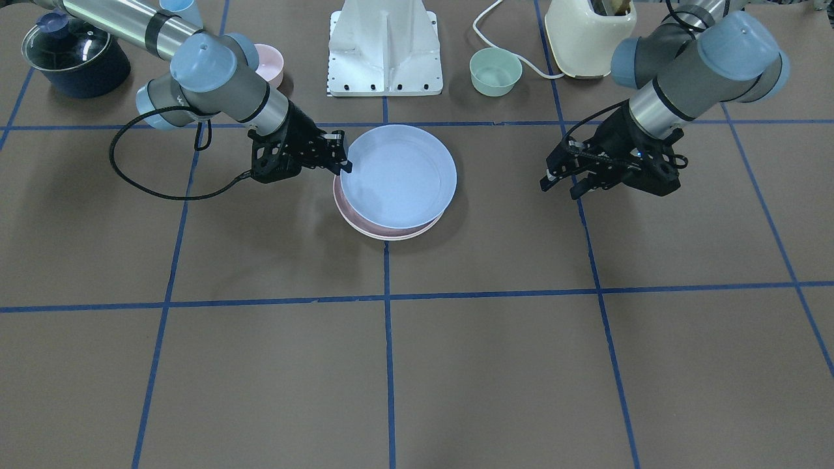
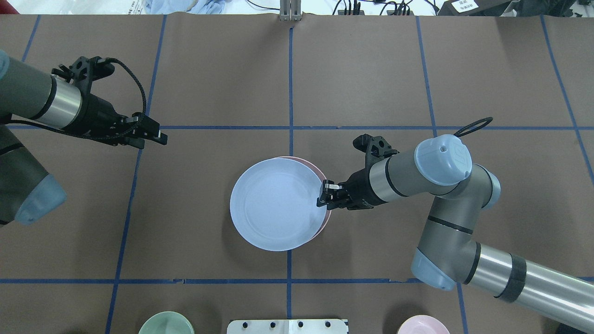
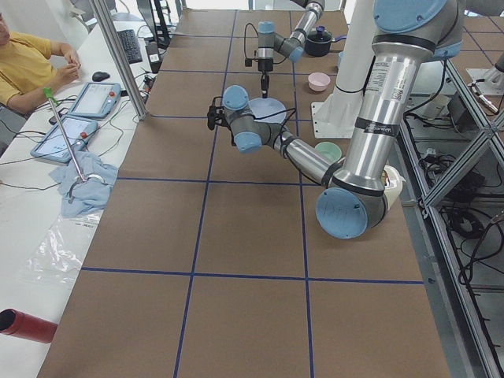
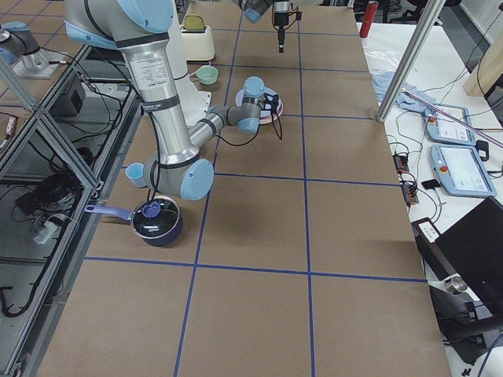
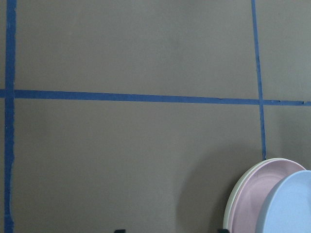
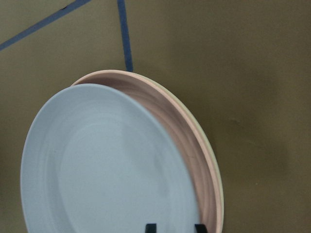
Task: Stack three plates with pink and blue
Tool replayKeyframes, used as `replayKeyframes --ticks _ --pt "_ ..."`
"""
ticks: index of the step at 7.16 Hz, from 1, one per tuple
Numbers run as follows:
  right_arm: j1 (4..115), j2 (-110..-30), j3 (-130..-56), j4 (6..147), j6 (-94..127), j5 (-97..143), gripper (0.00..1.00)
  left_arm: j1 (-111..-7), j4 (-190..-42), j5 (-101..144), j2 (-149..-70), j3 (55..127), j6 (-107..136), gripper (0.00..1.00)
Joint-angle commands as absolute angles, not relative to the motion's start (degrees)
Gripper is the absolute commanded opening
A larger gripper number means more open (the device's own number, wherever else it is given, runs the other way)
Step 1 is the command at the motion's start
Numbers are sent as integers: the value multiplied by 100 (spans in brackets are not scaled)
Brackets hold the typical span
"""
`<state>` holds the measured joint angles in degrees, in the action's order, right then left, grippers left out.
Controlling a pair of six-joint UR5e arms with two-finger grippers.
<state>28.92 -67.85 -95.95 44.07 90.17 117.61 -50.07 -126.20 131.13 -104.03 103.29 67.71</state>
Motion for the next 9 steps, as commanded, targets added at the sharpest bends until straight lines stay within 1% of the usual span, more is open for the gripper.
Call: replayKeyframes --ticks 1,2,4,6,7,9 --pt "3048 -7038 -9685 4360 8965 11917 100 -5010 -12621 13113 -10371 10283 6733 70" --pt "3467 -7214 -9712 4359 8947 12222 100 -5079 -12621 13105 -10301 10283 6445 70" --pt "4538 -7793 -9721 4359 8529 12873 100 -5508 -12621 13122 -9715 10301 5323 70" --pt "5524 -8688 -9634 4420 6761 13209 100 -6122 -12612 13148 -9117 10283 3910 70" --pt "5972 -8936 -9450 4656 5662 13219 100 -6526 -12604 13218 -8932 10144 3198 70" --pt "6833 -8912 -9290 6144 3264 13262 100 -7422 -12612 13543 -8921 9320 1730 70"
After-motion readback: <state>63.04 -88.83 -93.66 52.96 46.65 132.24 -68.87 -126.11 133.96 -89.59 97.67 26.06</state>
